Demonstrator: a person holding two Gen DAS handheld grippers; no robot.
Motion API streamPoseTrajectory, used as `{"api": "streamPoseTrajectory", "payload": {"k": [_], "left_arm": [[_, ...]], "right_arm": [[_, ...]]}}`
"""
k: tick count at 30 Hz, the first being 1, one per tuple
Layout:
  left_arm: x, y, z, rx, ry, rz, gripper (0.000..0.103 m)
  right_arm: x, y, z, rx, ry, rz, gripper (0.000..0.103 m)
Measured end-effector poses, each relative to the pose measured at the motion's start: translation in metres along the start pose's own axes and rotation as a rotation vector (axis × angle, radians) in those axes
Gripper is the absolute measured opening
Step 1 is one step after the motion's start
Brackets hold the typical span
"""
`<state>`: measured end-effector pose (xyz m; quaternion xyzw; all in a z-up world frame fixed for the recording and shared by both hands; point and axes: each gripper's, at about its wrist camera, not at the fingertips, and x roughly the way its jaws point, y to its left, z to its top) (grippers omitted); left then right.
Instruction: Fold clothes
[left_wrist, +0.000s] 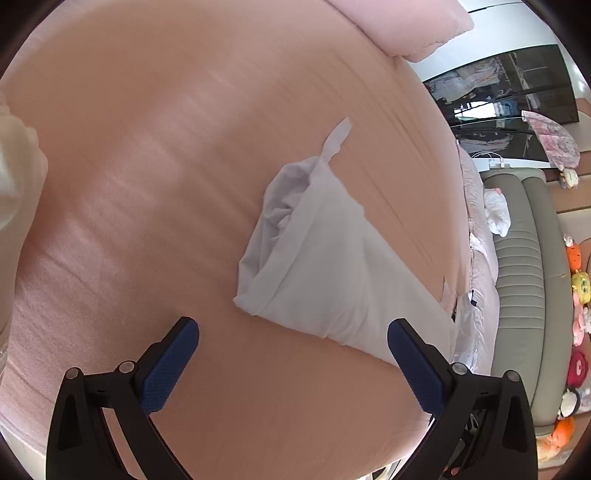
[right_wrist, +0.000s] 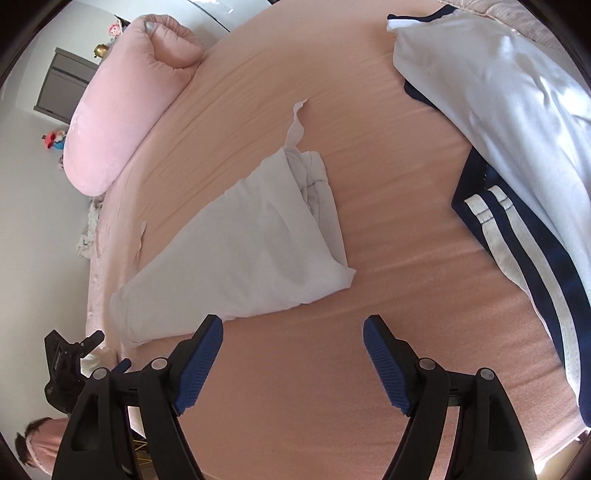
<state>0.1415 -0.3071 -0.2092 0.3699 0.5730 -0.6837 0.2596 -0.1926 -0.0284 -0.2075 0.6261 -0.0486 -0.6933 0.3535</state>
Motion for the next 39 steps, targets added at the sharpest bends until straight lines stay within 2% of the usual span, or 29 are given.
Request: {"api": "streamPoseTrajectory", "payload": {"k": [3, 5, 10, 12, 14, 16, 18, 21, 24, 27, 30, 35, 39], "left_arm": [[-0.012, 0.002, -0.010, 0.011, -0.007, -0.009, 0.103], [-0.016, -0.002, -0.014, 0.018, 0.015, -0.017, 0.103], [0.000, -0.011, -0.020, -0.015, 0.054, -0.107, 0.103], [0.007, -0.013, -0.020, -0.048, 0.087, -0.154, 0.103], [0.017, -0.015, -0.018, -0.103, 0.103, -0.218, 0.103], [0.027, -0.015, -0.018, -0.166, 0.134, -0.297, 0.103], [0.039, -0.014, -0.018, -0.224, 0.157, -0.353, 0.103], [0.038, -0.008, -0.021, -0.264, 0.133, -0.360, 0.103], [0.043, -0.005, -0.017, -0.282, 0.137, -0.374, 0.103], [0.043, -0.004, -0.003, -0.273, 0.152, -0.406, 0.103], [0.051, -0.009, 0.019, -0.258, 0.154, -0.402, 0.103], [0.059, -0.022, 0.037, -0.211, 0.144, -0.367, 0.103], [0.064, -0.037, 0.047, -0.157, 0.122, -0.312, 0.103]], "right_arm": [[0.002, -0.006, -0.009, 0.045, 0.004, 0.045, 0.080], [-0.001, -0.012, -0.015, 0.088, -0.006, 0.092, 0.088], [0.007, -0.015, -0.016, 0.199, -0.003, 0.210, 0.089], [0.017, -0.014, -0.017, 0.233, 0.000, 0.258, 0.089], [0.030, -0.009, -0.020, 0.266, -0.006, 0.302, 0.095], [0.033, -0.008, -0.020, 0.292, -0.018, 0.324, 0.100], [0.037, -0.005, -0.021, 0.312, -0.026, 0.332, 0.101], [0.041, -0.003, -0.023, 0.343, -0.041, 0.343, 0.101], [0.029, -0.019, -0.018, 0.378, -0.057, 0.362, 0.102], [0.033, -0.023, -0.012, 0.415, -0.076, 0.391, 0.102], [0.036, -0.026, -0.004, 0.424, -0.078, 0.411, 0.102], [0.042, -0.026, 0.010, 0.444, -0.099, 0.419, 0.103], [0.050, -0.022, 0.021, 0.445, -0.109, 0.435, 0.103]]}}
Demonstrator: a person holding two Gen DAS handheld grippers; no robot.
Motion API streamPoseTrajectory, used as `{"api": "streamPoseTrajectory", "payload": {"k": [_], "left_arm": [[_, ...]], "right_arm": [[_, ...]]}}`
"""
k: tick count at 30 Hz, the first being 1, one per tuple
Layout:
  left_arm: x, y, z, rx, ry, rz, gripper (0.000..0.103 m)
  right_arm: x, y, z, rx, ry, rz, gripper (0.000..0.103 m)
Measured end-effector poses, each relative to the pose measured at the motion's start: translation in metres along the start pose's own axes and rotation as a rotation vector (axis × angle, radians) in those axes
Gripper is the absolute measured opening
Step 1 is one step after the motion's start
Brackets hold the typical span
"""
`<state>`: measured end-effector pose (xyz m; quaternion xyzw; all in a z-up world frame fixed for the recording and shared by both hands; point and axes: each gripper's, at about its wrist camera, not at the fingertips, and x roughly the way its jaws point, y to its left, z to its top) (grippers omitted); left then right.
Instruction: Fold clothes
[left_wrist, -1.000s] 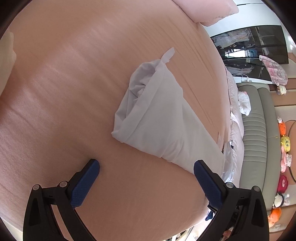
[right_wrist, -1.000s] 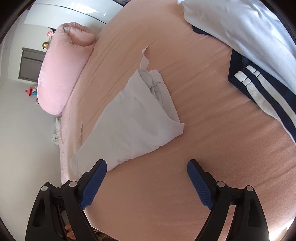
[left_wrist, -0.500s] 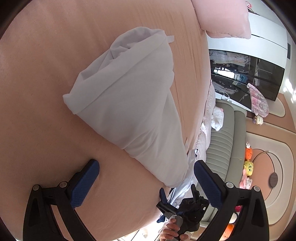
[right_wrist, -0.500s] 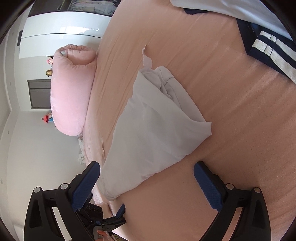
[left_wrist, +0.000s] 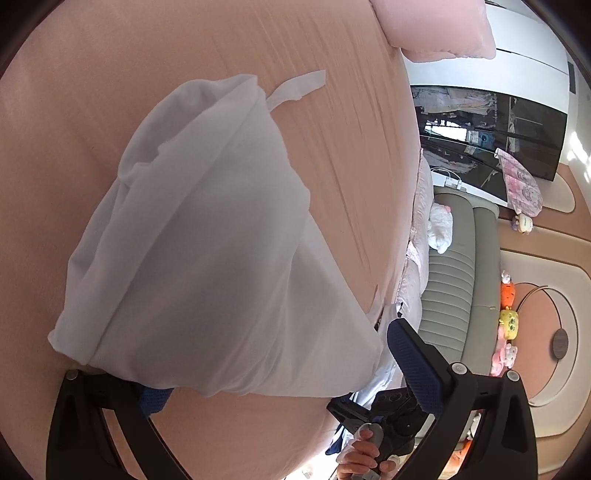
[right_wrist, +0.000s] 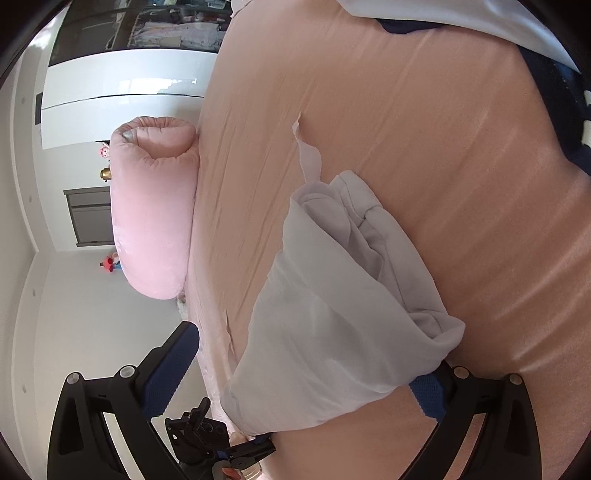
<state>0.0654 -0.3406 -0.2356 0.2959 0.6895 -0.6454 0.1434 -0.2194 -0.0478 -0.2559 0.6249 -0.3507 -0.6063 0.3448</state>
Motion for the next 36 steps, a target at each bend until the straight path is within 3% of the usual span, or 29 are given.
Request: {"api": "streamPoseTrajectory", "payload": {"k": [3, 7, 9, 11, 12, 14, 15, 16, 19, 21, 22, 23, 25, 27, 29, 36], "left_arm": [[0.004, -0.006, 0.003, 0.022, -0.015, 0.023, 0.103], [0.001, -0.002, 0.004, 0.007, -0.047, -0.009, 0.103], [-0.003, 0.003, 0.001, -0.003, -0.081, -0.036, 0.103], [-0.005, 0.005, -0.001, -0.006, -0.108, -0.039, 0.103], [-0.005, 0.002, -0.002, 0.002, -0.114, -0.018, 0.103], [0.000, -0.010, -0.008, 0.057, -0.133, 0.066, 0.103], [0.002, -0.017, -0.011, 0.086, -0.143, 0.110, 0.102], [0.011, -0.027, -0.018, 0.162, -0.157, 0.202, 0.102], [0.042, -0.058, -0.044, 0.411, -0.196, 0.502, 0.102], [0.066, -0.075, -0.064, 0.592, -0.232, 0.717, 0.103], [0.076, -0.078, -0.076, 0.683, -0.277, 0.797, 0.103], [0.079, -0.080, -0.086, 0.753, -0.338, 0.819, 0.103], [0.079, -0.079, -0.091, 0.807, -0.363, 0.833, 0.103], [0.073, -0.077, -0.081, 0.751, -0.338, 0.797, 0.101], [0.063, -0.075, -0.073, 0.698, -0.325, 0.765, 0.092], [0.041, -0.075, -0.069, 0.664, -0.304, 0.662, 0.061]], "right_arm": [[0.006, 0.002, 0.004, -0.010, -0.008, -0.001, 0.103], [0.011, 0.004, 0.007, -0.021, -0.019, -0.005, 0.103], [0.010, 0.005, 0.004, -0.054, -0.035, -0.041, 0.098], [0.009, 0.006, 0.001, -0.087, -0.051, -0.076, 0.080], [0.008, 0.006, -0.001, -0.103, -0.059, -0.094, 0.076], [0.009, 0.011, -0.009, -0.209, -0.083, -0.142, 0.060], [0.010, 0.015, -0.017, -0.305, -0.105, -0.177, 0.057], [0.012, 0.019, -0.025, -0.403, -0.129, -0.213, 0.054], [0.021, 0.034, -0.046, -0.594, -0.186, -0.321, 0.053], [0.025, 0.041, -0.047, -0.614, -0.190, -0.361, 0.054], [0.027, 0.042, -0.044, -0.609, -0.179, -0.367, 0.054], [0.029, 0.045, -0.042, -0.622, -0.169, -0.375, 0.054], [0.031, 0.049, -0.041, -0.669, -0.160, -0.398, 0.054], [0.033, 0.055, -0.043, -0.714, -0.158, -0.426, 0.054], [0.035, 0.062, -0.046, -0.746, -0.158, -0.457, 0.052], [0.028, 0.086, -0.056, -0.867, -0.165, -0.484, 0.038]]}}
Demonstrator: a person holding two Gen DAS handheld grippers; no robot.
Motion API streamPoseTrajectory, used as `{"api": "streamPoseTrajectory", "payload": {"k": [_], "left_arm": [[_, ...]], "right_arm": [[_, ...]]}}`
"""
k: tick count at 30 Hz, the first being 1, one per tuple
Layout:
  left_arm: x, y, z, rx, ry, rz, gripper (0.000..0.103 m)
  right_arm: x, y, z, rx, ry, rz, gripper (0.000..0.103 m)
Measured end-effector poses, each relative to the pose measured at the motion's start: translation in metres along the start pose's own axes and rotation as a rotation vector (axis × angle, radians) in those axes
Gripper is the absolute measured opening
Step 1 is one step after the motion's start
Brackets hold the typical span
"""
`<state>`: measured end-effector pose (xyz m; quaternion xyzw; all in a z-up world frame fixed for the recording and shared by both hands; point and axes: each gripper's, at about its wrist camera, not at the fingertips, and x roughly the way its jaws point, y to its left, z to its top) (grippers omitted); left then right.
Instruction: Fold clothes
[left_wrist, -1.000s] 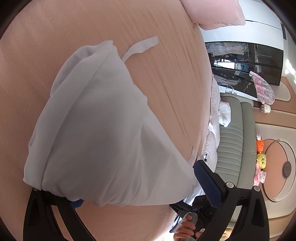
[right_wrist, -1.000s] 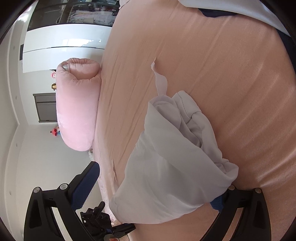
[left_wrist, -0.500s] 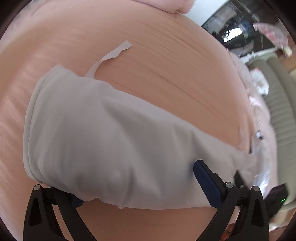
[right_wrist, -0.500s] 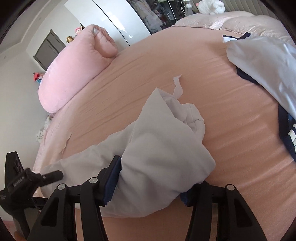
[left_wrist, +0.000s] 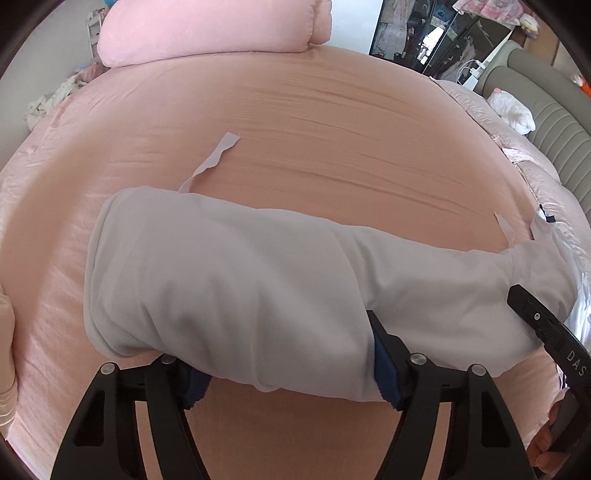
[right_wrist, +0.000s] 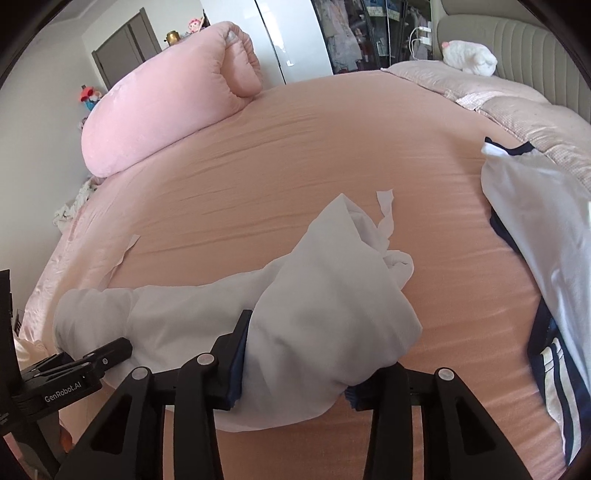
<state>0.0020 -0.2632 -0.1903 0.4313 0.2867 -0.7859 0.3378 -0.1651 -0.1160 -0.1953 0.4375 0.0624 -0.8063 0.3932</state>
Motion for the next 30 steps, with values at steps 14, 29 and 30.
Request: {"api": "streamPoseTrajectory", "payload": {"k": [14, 29, 30], "left_arm": [[-0.042, 0.036, -0.030, -0.105, 0.104, -0.161, 0.050], [-0.114, 0.060, -0.044, -0.015, -0.031, -0.014, 0.052], [-0.116, 0.059, -0.043, 0.000, -0.031, -0.011, 0.060]], "right_arm": [[-0.044, -0.017, -0.032, 0.118, 0.077, 0.088, 0.036], [-0.049, -0.049, -0.072, 0.330, 0.174, 0.208, 0.049], [-0.050, -0.049, -0.071, 0.334, 0.177, 0.196, 0.057]]}}
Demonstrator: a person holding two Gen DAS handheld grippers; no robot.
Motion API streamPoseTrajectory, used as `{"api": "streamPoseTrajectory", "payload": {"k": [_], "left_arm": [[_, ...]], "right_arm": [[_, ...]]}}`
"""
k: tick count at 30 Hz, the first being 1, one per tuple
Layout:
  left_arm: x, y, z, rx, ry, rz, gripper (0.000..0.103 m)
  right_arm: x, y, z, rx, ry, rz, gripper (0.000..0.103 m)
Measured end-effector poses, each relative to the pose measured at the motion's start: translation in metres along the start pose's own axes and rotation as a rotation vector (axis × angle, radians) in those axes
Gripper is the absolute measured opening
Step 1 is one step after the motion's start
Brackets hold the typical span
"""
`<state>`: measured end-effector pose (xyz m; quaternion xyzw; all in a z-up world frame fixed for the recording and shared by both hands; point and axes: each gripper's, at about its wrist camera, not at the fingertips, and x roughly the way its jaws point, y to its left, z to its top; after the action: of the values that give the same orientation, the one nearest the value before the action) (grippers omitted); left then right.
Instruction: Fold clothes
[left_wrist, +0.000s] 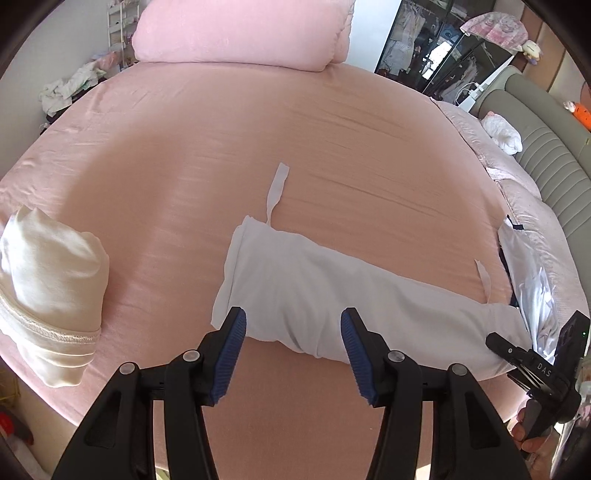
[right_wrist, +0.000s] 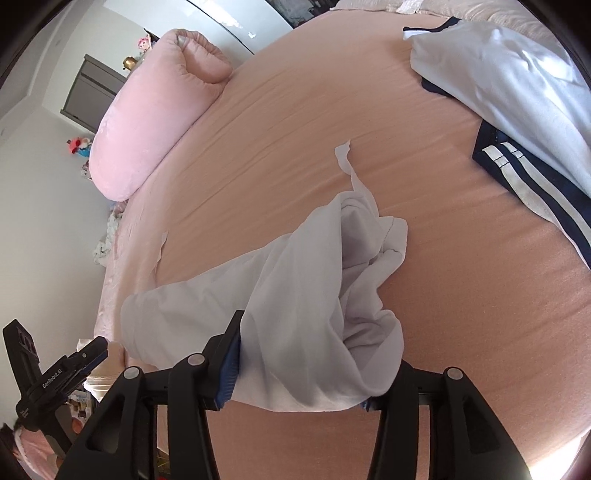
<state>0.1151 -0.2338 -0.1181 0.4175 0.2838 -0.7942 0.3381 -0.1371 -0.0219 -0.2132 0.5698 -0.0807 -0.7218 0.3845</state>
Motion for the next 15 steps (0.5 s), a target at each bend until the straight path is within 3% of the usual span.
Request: {"api": "streamPoseTrajectory", "payload": {"k": [1, 2, 8, 15], "left_arm": [[0.001, -0.005, 0.002, 0.022, 0.003, 0.023, 0.070], [0.001, -0.010, 0.004, 0.045, 0.007, 0.049, 0.074], [0.010, -0.054, -0.015, 0.333, 0.011, 0.253, 0.075], [0.024, -0.125, -0.053, 0.697, -0.043, 0.308, 0.075]], "right_arm": [[-0.001, -0.001, 0.000, 0.007, 0.001, -0.010, 0.061], [-0.002, -0.002, -0.001, 0.017, -0.003, -0.008, 0.063], [-0.007, -0.014, -0.010, 0.110, -0.012, 0.037, 0.066], [-0.004, -0.010, -0.016, 0.136, -0.003, 0.045, 0.073]]}}
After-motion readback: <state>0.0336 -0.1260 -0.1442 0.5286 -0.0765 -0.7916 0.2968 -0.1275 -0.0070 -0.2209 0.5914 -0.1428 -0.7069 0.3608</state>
